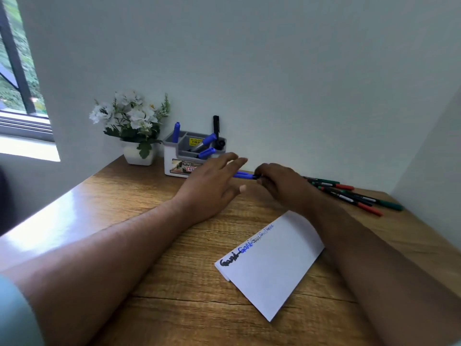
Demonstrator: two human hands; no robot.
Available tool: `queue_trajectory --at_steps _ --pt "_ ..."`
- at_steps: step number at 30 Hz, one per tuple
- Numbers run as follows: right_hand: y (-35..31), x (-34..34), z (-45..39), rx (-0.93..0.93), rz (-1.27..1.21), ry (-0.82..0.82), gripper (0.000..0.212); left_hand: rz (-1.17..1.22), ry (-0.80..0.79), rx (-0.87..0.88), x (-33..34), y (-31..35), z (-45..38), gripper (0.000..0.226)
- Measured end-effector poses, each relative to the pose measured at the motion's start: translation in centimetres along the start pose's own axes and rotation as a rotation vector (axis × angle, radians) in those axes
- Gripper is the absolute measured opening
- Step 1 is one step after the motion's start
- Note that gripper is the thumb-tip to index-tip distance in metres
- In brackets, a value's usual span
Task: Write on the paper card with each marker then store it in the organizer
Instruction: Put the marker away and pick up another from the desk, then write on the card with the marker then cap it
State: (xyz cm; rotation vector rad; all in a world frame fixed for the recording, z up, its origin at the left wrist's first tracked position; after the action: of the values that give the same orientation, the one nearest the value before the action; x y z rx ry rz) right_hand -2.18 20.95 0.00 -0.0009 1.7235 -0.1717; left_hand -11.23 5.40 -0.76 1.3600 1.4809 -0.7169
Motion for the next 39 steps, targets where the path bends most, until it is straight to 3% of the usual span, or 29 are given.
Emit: queue_trajectory --at_steps 3,5,7,9,12,14,16,19,20,23,25,27,31,36,39 --pt "-3.6 -0.6 1.4 -0.054 0.256 0.136 0.04 0.029 -0.064 0.054 0.3 0.7 -0.1 0.039" --pt "-4.2 -1.2 3.2 0.107 0.389 0.214 0.05 0.087 -0.089 0.088 0.2 1.1 0.0 0.034" --pt "-2.2 -2.4 4.9 0.372 0.35 0.186 0.058 0.147 -0.084 0.06 -0.3 0.6 0.3 0.032" --pt "0.2 -3.1 6.9 0.471 0.098 0.15 0.056 0.21 -0.067 0.017 -0.6 -0.2 0.5 0.027" --pt "1.3 -3.0 9.5 0.333 -0.323 0.091 0.015 0.282 -0.165 0.022 -0.1 0.9 0.7 0.019" --pt "0.7 -2.8 10.8 0.193 -0.503 0.133 0.035 0.331 -0.262 0.083 0.8 2.7 0.8 0.016" --pt "0.0 -3.5 11.2 0.105 -0.742 0.258 0.033 0.363 -0.365 0.125 1.6 4.2 0.9 0.012" --pt "-0.1 -3.7 10.7 0.034 -1.488 0.292 0.032 0.351 -0.562 0.101 2.5 4.9 1.1 0.033" --pt "-0.2 -3.4 10.5 0.017 -1.614 0.272 0.029 0.357 -0.599 0.087 2.7 4.9 1.1 0.04" --pt "0.0 -1.7 10.2 0.127 -1.358 0.272 0.007 0.382 -0.608 0.071 2.9 4.7 1.0 0.046" --pt "0.1 -0.8 9.8 0.215 -1.267 0.282 0.025 0.368 -0.595 0.071 2.9 4.8 0.9 0.046" --pt "0.2 -0.4 9.3 0.227 -1.37 0.305 0.042 0.361 -0.589 0.068 2.8 4.8 0.9 0.048" --pt "0.4 0.4 9.1 0.202 -1.32 0.194 0.011 0.383 -0.575 0.049 2.9 4.5 0.9 0.048" --pt "0.4 0.7 9.0 0.208 -1.228 0.213 0.034 0.377 -0.56 0.067 3.0 4.4 0.8 0.043" --pt "0.0 0.3 9.0 0.22 -1.068 0.247 0.028 0.386 -0.551 0.074 2.9 4.6 0.8 0.041"
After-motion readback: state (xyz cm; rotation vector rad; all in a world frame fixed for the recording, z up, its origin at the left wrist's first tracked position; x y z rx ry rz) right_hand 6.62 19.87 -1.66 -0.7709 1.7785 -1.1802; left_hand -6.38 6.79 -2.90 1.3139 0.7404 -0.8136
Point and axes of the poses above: each hand's wrist, its own z-axis away from the middle knuckle, its own x-axis out of the palm, y = z × x, the point moved 4 cm from there along -z, towards the middle knuckle, and after that the axes turned 13 degrees about -y, right-handed, at the moved point
